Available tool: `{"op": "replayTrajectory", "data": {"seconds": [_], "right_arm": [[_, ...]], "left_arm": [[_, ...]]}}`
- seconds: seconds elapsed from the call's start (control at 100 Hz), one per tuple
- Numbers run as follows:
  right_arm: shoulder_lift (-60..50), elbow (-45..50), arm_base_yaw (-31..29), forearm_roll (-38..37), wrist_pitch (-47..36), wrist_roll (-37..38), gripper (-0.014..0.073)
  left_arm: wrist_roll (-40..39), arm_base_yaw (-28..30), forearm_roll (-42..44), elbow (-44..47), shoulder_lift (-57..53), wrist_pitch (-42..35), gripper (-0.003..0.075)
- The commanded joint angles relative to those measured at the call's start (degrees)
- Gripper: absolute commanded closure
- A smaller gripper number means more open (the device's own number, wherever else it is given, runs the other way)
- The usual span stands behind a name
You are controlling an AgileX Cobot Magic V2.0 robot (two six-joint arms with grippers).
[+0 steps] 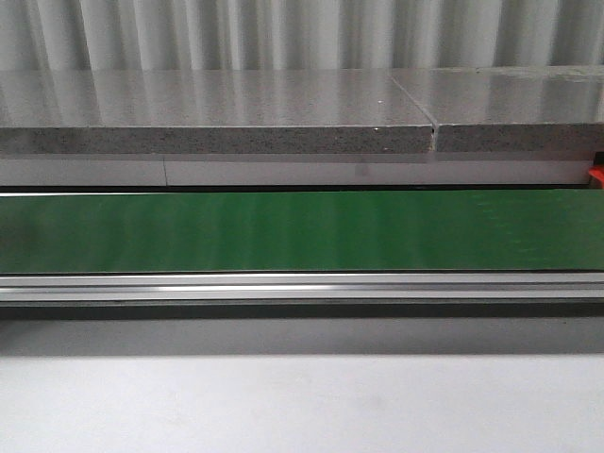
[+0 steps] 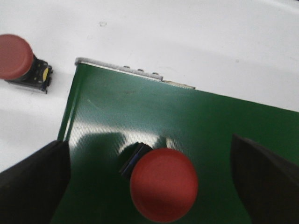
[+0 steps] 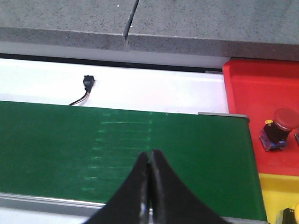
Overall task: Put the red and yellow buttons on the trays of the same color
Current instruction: 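Grasp a red-capped button with the left gripper, then lower the red button onto the belt and open the left gripper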
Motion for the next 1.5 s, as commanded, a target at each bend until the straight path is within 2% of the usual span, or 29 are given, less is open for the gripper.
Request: {"op": "replayTrajectory", "data": {"seconds": [0.0,0.17,0.5,0.67,0.98,1.27,1.49], "right_arm": [[-0.3,-1.5,0.0,0.1,-3.6,-0.5,0.0662],[-0.3,-1.5,0.0,0.1,-3.6,-0.5,0.0662],[-0.3,-1.5,0.0,0.1,-3.6,-0.5,0.0662],[-0.3,-1.5,0.0,0.1,-3.6,-0.5,0.0662],[-0.3,-1.5,0.0,0.1,-3.6,-0.5,0.0662],[-0.3,-1.5,0.0,0.1,-3.6,-0.5,0.0662],[-0.3,-1.5,0.0,0.1,-3.6,-0.5,0.0662]], "left_arm": [[0.4,-0.6,-1.0,-3.5,-2.6,-1.9,0.0057],[0.4,2.2,-0.5,-5.1,-2.7,-2.0,0.0066],[0.4,15.5,-0.6,-5.1,-1.6,-0.2,0.0071],[0.4,19.5,-0.6,-5.1,2.9,1.1,0.0071],[0.4,24.1,-0.7,-5.4,10.9,-0.5,0.0071],[0.4,24.3,0.0,-6.6,12.7,-7.9,0.0071],[0.4,24.3,0.8,-12.3,17.2,-4.3,0.0071]]}}
